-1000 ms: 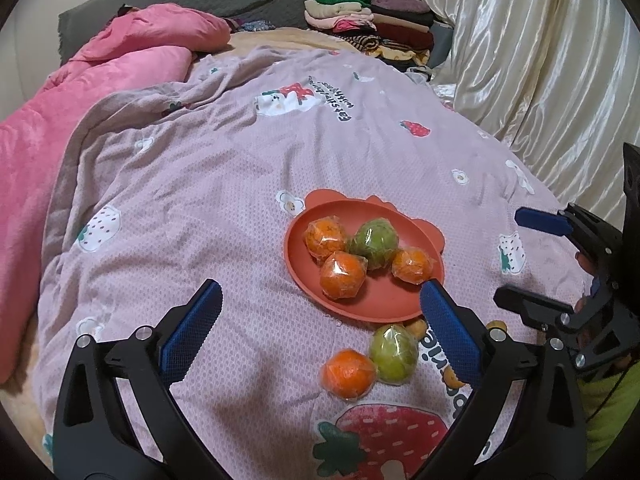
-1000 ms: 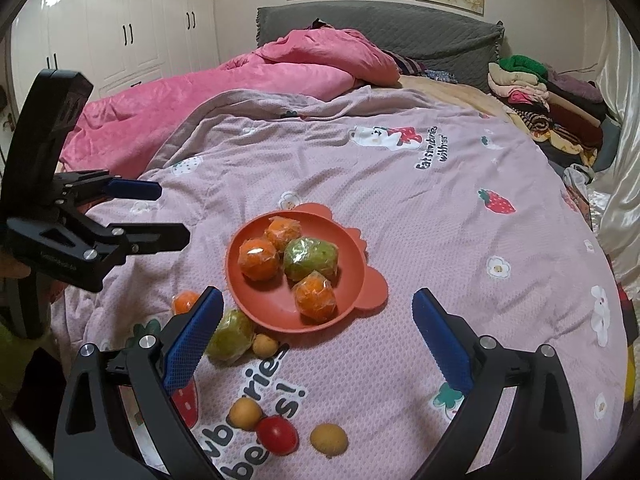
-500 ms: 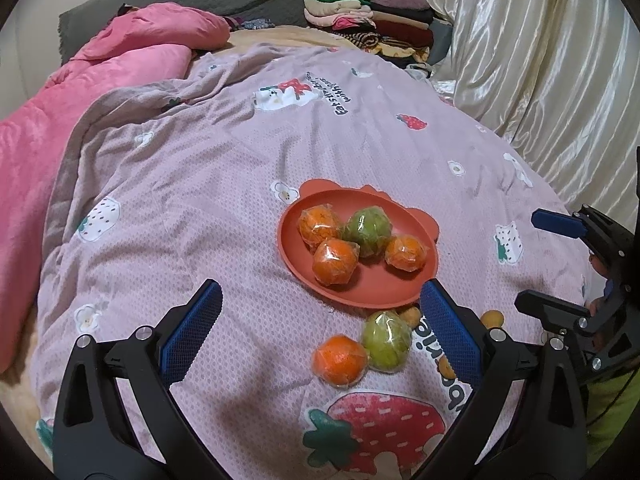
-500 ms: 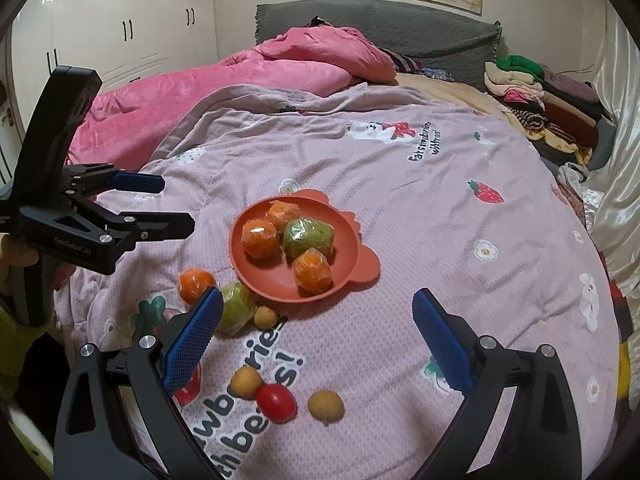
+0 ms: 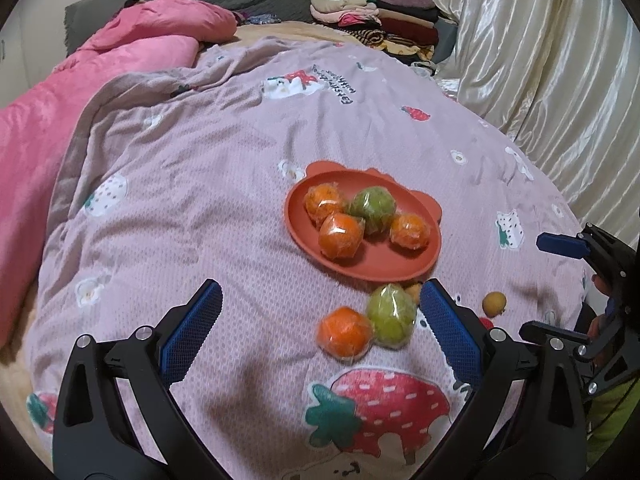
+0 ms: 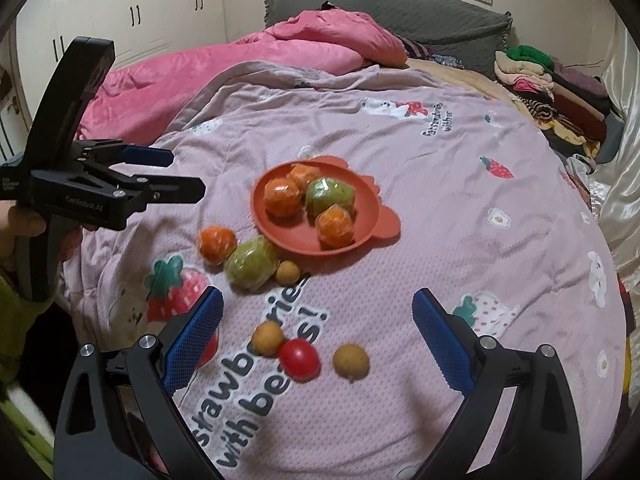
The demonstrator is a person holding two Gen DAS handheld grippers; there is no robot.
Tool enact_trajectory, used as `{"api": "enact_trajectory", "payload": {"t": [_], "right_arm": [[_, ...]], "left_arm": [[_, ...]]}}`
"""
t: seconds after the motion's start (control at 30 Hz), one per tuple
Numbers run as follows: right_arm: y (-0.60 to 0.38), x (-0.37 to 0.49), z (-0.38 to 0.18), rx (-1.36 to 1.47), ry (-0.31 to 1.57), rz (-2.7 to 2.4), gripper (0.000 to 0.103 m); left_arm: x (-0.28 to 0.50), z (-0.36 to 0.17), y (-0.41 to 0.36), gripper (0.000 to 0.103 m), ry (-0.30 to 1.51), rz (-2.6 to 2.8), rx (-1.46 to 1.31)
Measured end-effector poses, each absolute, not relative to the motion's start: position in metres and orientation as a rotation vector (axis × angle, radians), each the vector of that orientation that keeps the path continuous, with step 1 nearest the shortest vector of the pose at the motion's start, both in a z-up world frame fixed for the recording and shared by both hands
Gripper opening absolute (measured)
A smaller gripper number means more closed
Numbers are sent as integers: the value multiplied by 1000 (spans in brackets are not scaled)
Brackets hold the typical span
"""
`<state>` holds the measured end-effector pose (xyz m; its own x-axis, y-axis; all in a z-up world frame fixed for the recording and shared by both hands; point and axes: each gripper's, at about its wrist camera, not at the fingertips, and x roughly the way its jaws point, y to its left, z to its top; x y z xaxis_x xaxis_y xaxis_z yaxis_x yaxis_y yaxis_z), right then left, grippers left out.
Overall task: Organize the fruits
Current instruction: 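Move both tools toward the loose fruits lying beside the plate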
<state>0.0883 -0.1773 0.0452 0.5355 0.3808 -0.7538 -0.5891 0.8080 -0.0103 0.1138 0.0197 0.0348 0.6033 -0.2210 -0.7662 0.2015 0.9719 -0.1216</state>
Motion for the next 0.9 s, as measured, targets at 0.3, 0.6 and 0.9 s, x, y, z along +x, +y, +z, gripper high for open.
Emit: {"api": "enact_trajectory", "payload": {"t": [0.3, 0.6, 0.9], "right_arm": [[-171, 71, 36, -298, 854, 611, 95], [-169, 58, 27, -268, 894, 642, 94], [-159, 50, 13, -268, 953, 695, 70]], "left_arm": [[102, 25, 18, 93, 906, -251, -6], [93, 14, 13, 93, 931, -270, 23], [92, 6, 6, 93, 950, -297, 49]]}}
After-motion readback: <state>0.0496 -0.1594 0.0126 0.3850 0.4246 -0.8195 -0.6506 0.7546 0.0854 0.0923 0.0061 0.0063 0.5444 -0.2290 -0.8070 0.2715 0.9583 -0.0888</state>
